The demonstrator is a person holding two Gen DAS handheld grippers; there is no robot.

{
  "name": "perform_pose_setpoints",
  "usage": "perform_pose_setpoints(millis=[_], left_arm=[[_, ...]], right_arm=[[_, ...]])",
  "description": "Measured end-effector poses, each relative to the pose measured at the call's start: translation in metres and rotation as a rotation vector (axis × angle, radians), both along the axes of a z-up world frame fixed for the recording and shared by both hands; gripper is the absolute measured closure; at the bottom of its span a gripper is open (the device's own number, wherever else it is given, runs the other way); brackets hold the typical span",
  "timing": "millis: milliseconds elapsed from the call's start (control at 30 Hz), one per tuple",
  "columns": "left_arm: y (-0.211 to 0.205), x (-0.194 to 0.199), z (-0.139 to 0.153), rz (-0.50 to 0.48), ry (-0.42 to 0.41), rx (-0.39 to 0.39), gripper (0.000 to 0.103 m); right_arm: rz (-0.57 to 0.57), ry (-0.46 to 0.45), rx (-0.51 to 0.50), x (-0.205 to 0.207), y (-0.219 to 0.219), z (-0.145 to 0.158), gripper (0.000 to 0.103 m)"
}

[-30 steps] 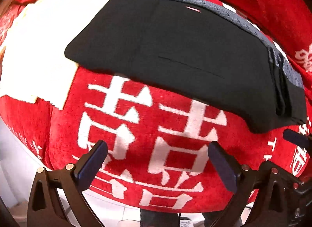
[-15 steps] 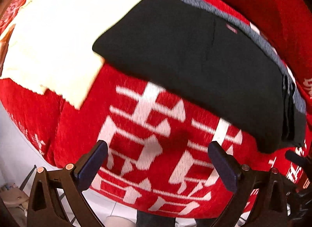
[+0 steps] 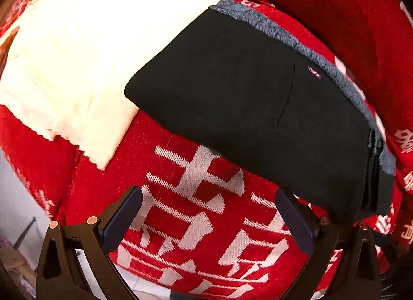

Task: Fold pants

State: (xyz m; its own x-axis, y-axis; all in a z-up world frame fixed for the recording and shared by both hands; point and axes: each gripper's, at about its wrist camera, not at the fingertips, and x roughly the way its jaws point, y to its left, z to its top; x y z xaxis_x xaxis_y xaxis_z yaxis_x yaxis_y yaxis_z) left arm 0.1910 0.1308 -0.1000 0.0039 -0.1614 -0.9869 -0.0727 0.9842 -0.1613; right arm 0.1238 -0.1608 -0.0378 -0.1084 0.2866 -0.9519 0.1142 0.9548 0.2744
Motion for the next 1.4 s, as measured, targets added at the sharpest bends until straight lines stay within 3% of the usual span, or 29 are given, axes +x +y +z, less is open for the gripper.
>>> perform_pose_setpoints(millis=[200,467,767,867,1000,1100,1133,1200,1233,1300,1400], left_arm=[[0.022,0.014,0.004,0.103,-0.058,-0.203,0.0],[0.021,0.029,-0.014,0.202,-0.034,-0.469,0.0],[0.026,0.039,-0.026,0.327,-0.059,-0.568,0.0],[0.023,0.04,-0.017,0.328,-0.073,-0.558,0.0],[0.013,0.041,0.011,0.239,-0.188,-0.561,0.0],[0.012,0.049,-0.011,0.237,-0.119,-0.481,0.003],[0.014,0.05,-0.017,0.245,-0.099,-0.453,0.018],[0.017,0.051,-0.021,0.255,-0.094,-0.396,0.025],[0.017,0.051,-0.017,0.254,-0.11,-0.382,0.04],[0.008,0.052,-0.012,0.181,-0.129,-0.255,0.061],[-0.014,0.048,0.004,0.046,-0.202,-0.108,0.064]], right_arm=[[-0.013,-0.04,0.044,0.002,0.005,0.003,0.0],[0.002,-0.153,0.002,0.03,0.011,0.006,0.0],[-0.021,-0.107,0.013,0.041,0.009,-0.027,0.0],[-0.016,-0.101,0.012,0.041,0.01,-0.03,0.0],[-0.003,-0.095,0.013,0.04,0.013,-0.033,0.0],[0.005,-0.089,0.009,0.041,0.016,-0.035,0.0],[0.005,-0.088,0.006,0.041,0.017,-0.035,0.0],[-0.001,-0.086,0.012,0.044,0.016,-0.031,0.0],[-0.003,-0.083,0.016,0.045,0.015,-0.029,0.0],[-0.016,-0.095,0.018,0.052,0.01,-0.019,0.0],[-0.041,-0.116,0.022,0.07,0.001,-0.003,0.0]])
